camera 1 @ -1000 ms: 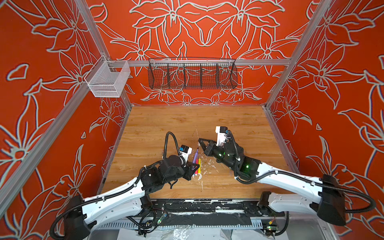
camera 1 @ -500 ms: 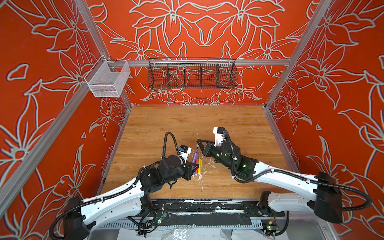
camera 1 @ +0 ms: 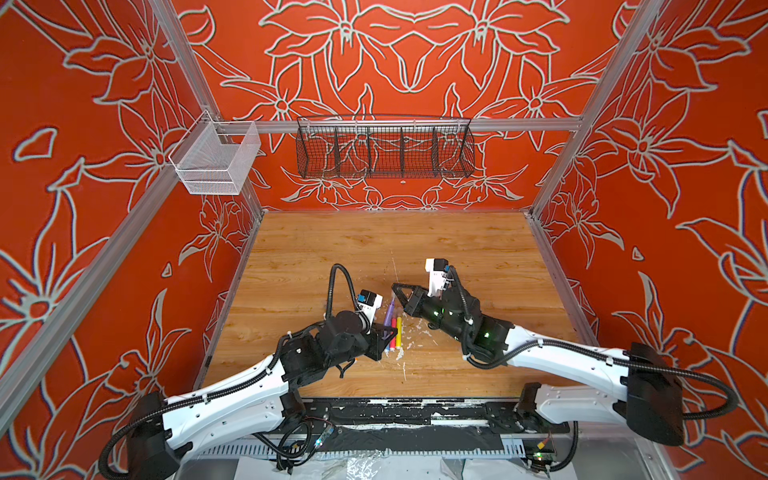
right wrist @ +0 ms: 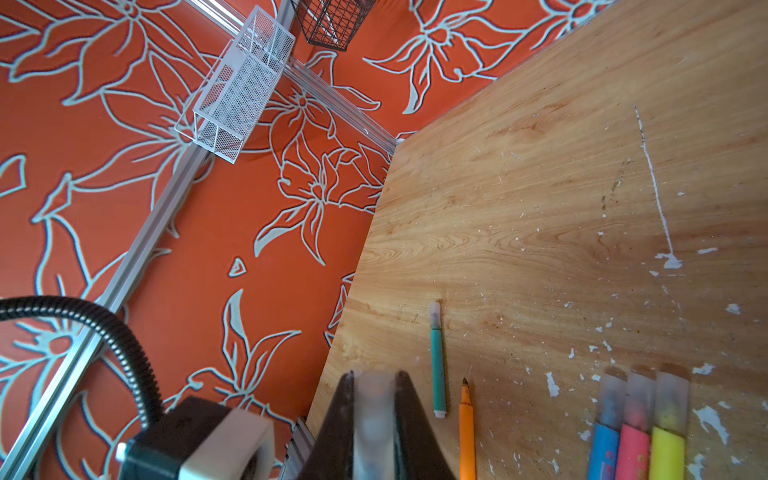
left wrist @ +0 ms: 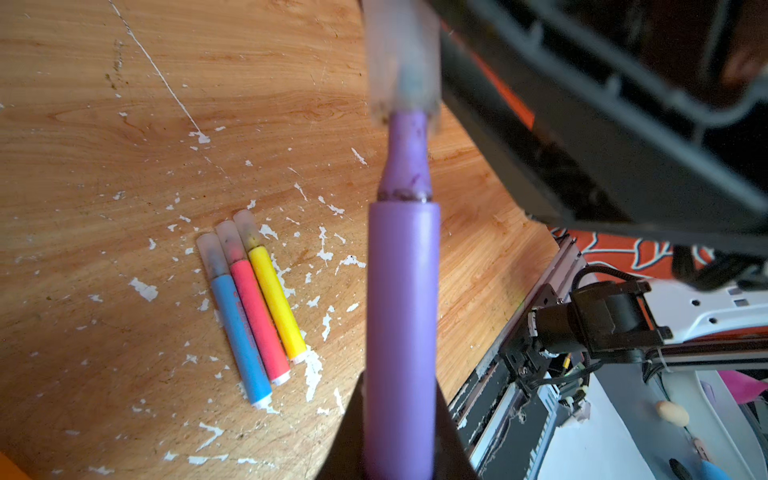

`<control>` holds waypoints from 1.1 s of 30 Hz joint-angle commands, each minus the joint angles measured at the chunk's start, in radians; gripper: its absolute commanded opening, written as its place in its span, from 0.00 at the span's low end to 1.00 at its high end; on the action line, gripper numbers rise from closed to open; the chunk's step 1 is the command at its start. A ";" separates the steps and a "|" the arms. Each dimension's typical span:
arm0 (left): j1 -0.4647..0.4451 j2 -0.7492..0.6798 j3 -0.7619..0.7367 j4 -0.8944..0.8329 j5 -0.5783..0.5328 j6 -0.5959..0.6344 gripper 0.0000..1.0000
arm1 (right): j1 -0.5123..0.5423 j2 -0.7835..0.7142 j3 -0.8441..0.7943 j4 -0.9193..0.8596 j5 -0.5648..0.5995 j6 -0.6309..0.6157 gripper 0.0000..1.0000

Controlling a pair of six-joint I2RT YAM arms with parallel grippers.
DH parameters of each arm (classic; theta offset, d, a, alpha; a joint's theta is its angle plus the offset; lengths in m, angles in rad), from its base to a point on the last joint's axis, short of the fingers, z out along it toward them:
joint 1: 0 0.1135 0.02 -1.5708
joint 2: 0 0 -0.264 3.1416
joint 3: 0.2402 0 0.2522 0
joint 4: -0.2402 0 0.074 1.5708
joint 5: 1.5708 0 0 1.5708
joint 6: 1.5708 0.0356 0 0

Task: Insert the pens into the pen caps
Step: 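Push the cap down onto the purple marker tip with the right gripper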

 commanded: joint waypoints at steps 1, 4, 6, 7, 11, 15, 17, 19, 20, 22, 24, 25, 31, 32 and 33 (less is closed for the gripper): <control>0.026 0.003 0.013 0.093 -0.017 -0.011 0.00 | 0.013 -0.033 -0.041 0.023 -0.037 0.039 0.00; 0.068 0.008 0.012 0.140 0.042 -0.033 0.00 | 0.019 -0.056 -0.067 0.046 -0.049 0.048 0.00; 0.093 0.018 0.013 0.179 0.108 -0.042 0.00 | 0.023 -0.065 -0.075 0.044 -0.048 0.048 0.00; 0.100 0.025 0.016 0.197 0.138 -0.043 0.00 | 0.024 -0.065 -0.077 0.045 -0.049 0.049 0.00; 0.104 0.040 0.018 0.269 0.213 -0.043 0.00 | 0.030 -0.042 -0.077 0.070 -0.090 0.047 0.00; 0.104 0.026 0.010 0.292 0.251 -0.041 0.00 | 0.034 -0.046 -0.072 0.031 -0.063 0.018 0.00; 0.105 0.009 0.000 0.303 0.272 -0.040 0.00 | 0.034 -0.058 -0.082 0.024 -0.045 0.001 0.05; 0.105 -0.011 -0.014 0.318 0.290 -0.041 0.00 | 0.034 -0.065 -0.092 0.015 -0.029 -0.010 0.09; 0.105 -0.021 -0.018 0.318 0.292 -0.039 0.00 | 0.034 -0.066 -0.094 0.013 -0.026 -0.013 0.12; 0.105 -0.037 -0.020 0.300 0.281 -0.035 0.00 | 0.034 -0.071 -0.088 -0.001 -0.031 -0.027 0.17; 0.105 -0.046 -0.018 0.282 0.270 -0.027 0.00 | 0.033 -0.082 -0.080 -0.028 -0.027 -0.038 0.24; 0.105 -0.048 -0.019 0.276 0.268 -0.024 0.00 | 0.034 -0.093 -0.077 -0.038 -0.024 -0.044 0.28; 0.105 -0.030 -0.019 0.260 0.268 -0.011 0.00 | 0.034 -0.177 -0.023 -0.112 -0.042 -0.120 0.53; 0.105 -0.027 -0.020 0.258 0.270 -0.008 0.00 | 0.034 -0.192 -0.008 -0.129 -0.041 -0.132 0.56; 0.105 -0.025 -0.022 0.257 0.273 -0.004 0.00 | 0.034 -0.202 0.001 -0.141 -0.038 -0.142 0.60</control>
